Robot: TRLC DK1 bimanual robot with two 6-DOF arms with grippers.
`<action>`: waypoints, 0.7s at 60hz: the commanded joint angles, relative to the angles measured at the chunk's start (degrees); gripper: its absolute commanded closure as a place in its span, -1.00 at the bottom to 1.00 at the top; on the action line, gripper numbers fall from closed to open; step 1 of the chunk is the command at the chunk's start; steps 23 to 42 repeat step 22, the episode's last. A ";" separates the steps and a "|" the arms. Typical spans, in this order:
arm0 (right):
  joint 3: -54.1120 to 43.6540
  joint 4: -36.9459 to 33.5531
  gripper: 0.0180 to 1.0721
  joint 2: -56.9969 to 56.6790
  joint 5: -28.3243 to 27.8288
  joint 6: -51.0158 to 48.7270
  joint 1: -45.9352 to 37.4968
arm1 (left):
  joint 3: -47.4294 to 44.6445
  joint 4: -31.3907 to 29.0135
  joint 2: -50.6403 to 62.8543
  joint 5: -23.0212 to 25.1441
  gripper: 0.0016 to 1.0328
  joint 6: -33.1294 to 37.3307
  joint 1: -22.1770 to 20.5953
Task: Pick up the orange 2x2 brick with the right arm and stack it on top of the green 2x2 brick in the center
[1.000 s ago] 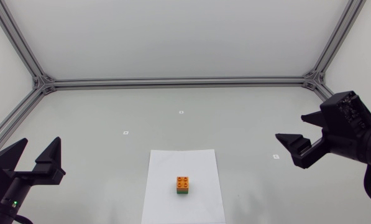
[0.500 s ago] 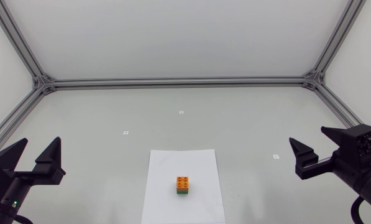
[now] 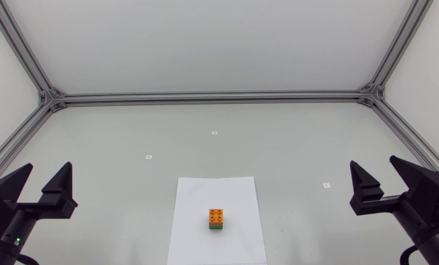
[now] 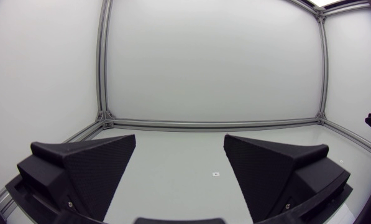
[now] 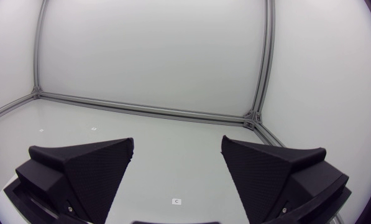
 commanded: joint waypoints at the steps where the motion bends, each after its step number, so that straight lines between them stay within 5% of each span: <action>1: -2.71 2.10 -0.91 -2.70 0.75 3.24 0.55 | -2.35 -0.84 -0.45 0.23 -0.92 0.75 0.26; 42: -5.04 3.77 -0.91 -6.31 1.48 5.69 0.71 | -2.35 -0.84 -0.45 0.23 -0.92 0.75 0.26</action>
